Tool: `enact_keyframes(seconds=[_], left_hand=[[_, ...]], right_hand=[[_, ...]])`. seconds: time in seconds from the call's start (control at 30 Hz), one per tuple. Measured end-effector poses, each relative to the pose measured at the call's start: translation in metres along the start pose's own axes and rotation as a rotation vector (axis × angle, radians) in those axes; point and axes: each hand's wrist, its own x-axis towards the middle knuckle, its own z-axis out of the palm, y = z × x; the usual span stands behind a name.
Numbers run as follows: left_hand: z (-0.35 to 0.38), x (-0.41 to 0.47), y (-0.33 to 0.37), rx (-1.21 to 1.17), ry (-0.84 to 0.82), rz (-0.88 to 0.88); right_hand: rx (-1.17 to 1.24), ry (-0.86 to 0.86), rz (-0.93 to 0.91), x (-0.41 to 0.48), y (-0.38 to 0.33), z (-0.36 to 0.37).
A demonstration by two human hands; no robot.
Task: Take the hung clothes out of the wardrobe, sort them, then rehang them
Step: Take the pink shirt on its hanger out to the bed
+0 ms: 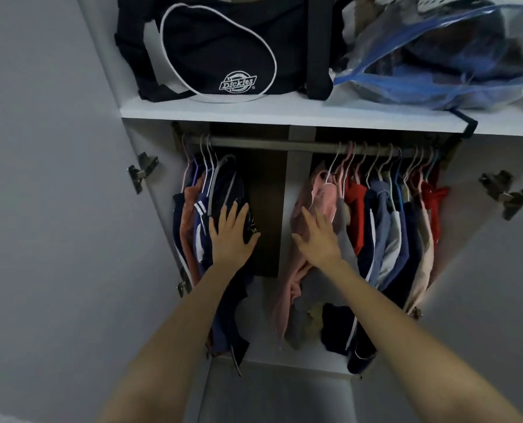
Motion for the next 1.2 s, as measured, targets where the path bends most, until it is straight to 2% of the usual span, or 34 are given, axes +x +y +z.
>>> enact_keyframes(seconds=[0.17, 0.37, 0.67, 0.83, 0.93, 1.03, 1.13, 1.2], left_hand=[[0.026, 0.034, 0.006, -0.005, -0.035, 0.032], [0.049, 0.068, 0.006, -0.015, -0.058, 0.084], [0.077, 0.119, 0.000, -0.061, -0.096, 0.168], [0.091, 0.141, -0.003, -0.100, -0.126, 0.193], [0.097, 0.149, -0.002, -0.132, -0.163, 0.193], [0.102, 0.149, 0.000, -0.143, -0.191, 0.183], [0.106, 0.145, 0.002, -0.144, -0.220, 0.171], [0.108, 0.144, 0.002, -0.156, -0.237, 0.168]], right_hand=[[0.057, 0.017, 0.055, 0.042, 0.019, 0.003], [0.116, 0.088, 0.040, 0.079, 0.033, 0.010], [0.090, 0.052, 0.225, 0.115, 0.029, 0.022], [0.115, 0.106, 0.345, 0.133, 0.025, 0.014], [0.028, 0.175, 0.422, 0.144, 0.026, 0.013], [-0.023, 0.150, 0.436, 0.150, 0.030, 0.016], [-0.081, 0.020, 0.457, 0.151, 0.026, 0.010], [-0.105, 0.017, 0.464, 0.156, 0.026, 0.005]])
